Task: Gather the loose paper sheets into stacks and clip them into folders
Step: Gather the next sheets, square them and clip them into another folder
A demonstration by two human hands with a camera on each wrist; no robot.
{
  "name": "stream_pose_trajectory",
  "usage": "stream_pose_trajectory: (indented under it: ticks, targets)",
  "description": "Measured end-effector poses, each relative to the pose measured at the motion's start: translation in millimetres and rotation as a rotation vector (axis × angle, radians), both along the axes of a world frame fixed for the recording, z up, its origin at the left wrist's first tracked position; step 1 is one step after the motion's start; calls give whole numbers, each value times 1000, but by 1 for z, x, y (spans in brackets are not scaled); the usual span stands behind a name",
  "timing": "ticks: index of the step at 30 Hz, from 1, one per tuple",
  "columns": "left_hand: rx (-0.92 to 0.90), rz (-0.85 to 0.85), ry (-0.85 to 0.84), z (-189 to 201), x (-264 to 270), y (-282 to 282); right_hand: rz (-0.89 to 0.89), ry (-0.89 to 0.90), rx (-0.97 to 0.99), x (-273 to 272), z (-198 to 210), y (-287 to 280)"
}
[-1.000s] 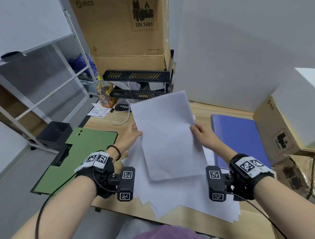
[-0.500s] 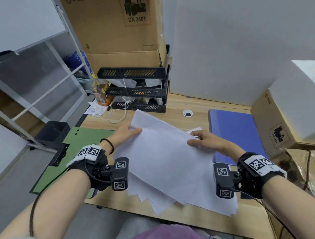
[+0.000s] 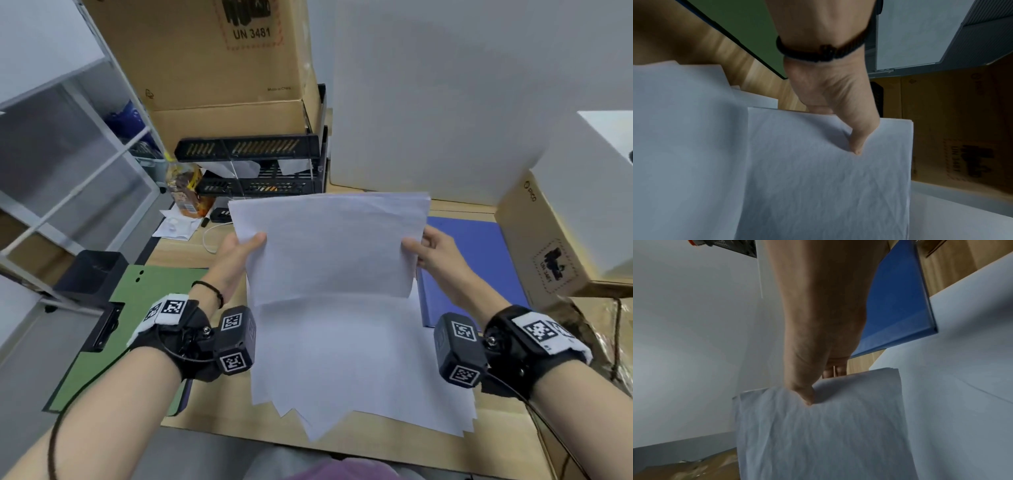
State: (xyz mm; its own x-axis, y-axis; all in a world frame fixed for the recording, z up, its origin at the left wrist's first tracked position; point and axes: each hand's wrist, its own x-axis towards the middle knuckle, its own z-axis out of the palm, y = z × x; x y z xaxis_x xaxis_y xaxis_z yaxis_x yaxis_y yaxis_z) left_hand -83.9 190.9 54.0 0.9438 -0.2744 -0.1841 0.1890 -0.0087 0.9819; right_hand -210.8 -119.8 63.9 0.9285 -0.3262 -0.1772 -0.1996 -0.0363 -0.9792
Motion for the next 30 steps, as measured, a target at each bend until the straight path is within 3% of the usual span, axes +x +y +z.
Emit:
stream_pose_trajectory:
  ticks: [3,5,8,10,19,24,30]
  targets:
    - [-12,37,-33,-6,1,1,-16,-21,-2,0,-4,2]
    - [101,67,16,-23,-6,1,1,61,-47,-7,-26,3]
    - [351,-68,46,-50,-24,3,75,211,-70,-20,-61,7]
    - [409,-92,99,-58,-33,2,107,259,-50,-23,-73,7]
    - [249,19,77,-42,-11,-8,82,206,-45,4,-47,0]
    - [298,-26,169,-77,-19,6,224,332,-29,-15,-80,0]
    - [346,200,42,-80,-6,19,205,342,-180,-3,-55,-5]
